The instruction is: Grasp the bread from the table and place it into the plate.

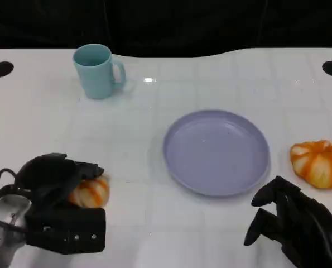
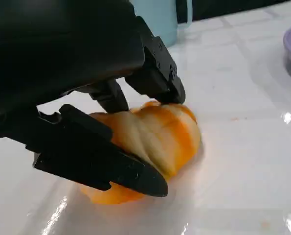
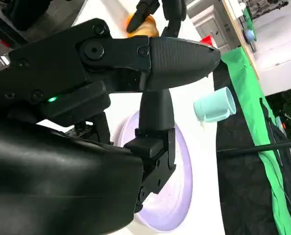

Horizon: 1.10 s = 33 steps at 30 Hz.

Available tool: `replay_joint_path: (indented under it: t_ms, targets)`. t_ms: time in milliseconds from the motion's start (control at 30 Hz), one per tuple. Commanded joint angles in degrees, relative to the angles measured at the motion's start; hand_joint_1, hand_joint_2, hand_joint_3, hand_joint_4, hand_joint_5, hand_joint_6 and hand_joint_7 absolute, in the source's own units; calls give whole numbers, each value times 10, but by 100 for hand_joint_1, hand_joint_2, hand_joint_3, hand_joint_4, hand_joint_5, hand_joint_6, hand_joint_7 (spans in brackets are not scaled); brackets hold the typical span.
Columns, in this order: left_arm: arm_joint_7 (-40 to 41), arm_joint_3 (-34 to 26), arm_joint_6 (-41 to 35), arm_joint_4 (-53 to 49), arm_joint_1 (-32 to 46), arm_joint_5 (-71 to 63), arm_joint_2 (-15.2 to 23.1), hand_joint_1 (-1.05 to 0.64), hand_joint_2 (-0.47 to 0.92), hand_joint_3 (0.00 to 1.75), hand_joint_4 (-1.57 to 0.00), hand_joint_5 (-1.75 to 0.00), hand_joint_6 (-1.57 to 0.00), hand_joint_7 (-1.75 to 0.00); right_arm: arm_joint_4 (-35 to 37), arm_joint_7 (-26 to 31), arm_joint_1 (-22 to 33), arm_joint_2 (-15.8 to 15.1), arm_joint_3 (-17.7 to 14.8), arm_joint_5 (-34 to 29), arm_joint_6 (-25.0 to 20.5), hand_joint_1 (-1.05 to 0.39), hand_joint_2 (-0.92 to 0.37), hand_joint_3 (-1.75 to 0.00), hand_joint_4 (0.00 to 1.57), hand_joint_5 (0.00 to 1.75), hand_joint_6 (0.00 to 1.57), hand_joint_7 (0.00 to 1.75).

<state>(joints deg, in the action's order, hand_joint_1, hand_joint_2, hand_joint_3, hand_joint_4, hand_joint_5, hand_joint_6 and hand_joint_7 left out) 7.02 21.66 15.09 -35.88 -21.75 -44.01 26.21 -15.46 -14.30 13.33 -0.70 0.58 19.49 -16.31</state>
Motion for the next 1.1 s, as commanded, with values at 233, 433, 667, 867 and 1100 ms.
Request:
replay_joint_path:
  t_ms: [233, 433, 667, 867, 1100]
  targets:
    - [210, 14, 86, -120, -29, -9, -25, -20, 78, 75, -86, -175, -67, -173, -6, 0, 0, -6, -7, 6, -1, -52, -92, -52, 63, 175, 45, 169]
    - [250, 20, 110, -139, -40, -7, -27, -20, 65, 97, -86, -175, -64, -175, -1, 0, -3, -5, -9, 8, -1, -50, -92, -53, 62, 175, 43, 168]
    - [233, 7, 123, -112, -39, 21, -29, -21, 57, 107, -88, -175, -66, -175, 4, 0, -6, -3, -9, 9, -2, -50, -92, -52, 62, 175, 41, 168]
    - [141, -30, 132, -76, -34, 114, -43, -19, 54, 116, -87, -175, -67, -175, 8, 0, -8, -4, -10, 8, -1, -50, -92, -52, 62, 175, 41, 170]
    - [72, -57, 85, -4, -35, 147, -53, -17, 51, 116, -88, -175, -68, -175, 9, 0, -9, -5, -11, 8, -2, -50, -92, -53, 60, 175, 41, 171]
